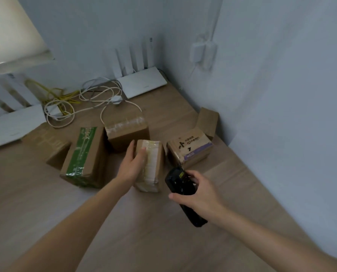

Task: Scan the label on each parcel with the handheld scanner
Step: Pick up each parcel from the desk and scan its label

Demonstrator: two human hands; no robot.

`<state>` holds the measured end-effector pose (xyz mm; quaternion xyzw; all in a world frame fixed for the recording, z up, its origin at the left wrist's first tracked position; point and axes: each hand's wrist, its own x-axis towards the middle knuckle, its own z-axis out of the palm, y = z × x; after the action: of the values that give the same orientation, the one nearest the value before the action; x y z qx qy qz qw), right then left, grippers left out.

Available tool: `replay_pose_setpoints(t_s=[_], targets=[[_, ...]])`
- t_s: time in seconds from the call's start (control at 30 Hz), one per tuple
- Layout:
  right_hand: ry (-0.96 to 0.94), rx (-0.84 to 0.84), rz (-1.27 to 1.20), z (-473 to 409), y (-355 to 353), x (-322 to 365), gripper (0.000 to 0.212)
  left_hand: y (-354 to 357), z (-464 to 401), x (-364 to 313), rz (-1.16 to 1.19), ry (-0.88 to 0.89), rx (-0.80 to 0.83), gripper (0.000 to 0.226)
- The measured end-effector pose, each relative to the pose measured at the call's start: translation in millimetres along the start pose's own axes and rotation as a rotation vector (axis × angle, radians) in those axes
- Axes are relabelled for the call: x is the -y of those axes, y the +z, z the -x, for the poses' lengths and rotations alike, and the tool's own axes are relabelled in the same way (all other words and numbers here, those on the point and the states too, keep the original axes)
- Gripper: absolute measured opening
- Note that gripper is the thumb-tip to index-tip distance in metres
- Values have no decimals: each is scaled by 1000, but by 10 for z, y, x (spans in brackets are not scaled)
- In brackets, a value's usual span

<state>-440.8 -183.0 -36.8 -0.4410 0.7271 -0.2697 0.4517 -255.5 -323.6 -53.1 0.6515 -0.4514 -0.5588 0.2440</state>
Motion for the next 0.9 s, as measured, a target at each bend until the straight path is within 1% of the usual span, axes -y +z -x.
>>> replay_pose_setpoints(t_s=[0.13,0.2,0.37,0.5,0.6,0.67,0.73,0.8,0.87,0.9], targets=[[-8,17,-19,-72,73,-44,83,-30,-66,7,91,-53,42,58],[-18,20,-29,-94,125,-35,85,-27,-33,24,123,-49,54,51],[-29,27,-89,-169,193,42,76,-72,108,112,98,-40,119,31],[-39,15,-90,-202,214,77,73,-100,232,193,143,-140,173,36],[-18,33,-138,-208,207,72,75,-97,301,232,173,-198,230,34],[-14,46,-156,-191,190,77,80,-120,324,252,173,-205,240,35],[-22,40,-144,-157,180,96,83,-161,372,247,164,-203,233,41],[-24,25,-143,-107,166,133,78,-197,447,232,167,-178,204,46],[-29,21,-134,-36,150,219,69,-240,544,201,166,-129,169,45],[-31,13,-124,2,139,260,70,-263,594,179,164,-106,151,48]])
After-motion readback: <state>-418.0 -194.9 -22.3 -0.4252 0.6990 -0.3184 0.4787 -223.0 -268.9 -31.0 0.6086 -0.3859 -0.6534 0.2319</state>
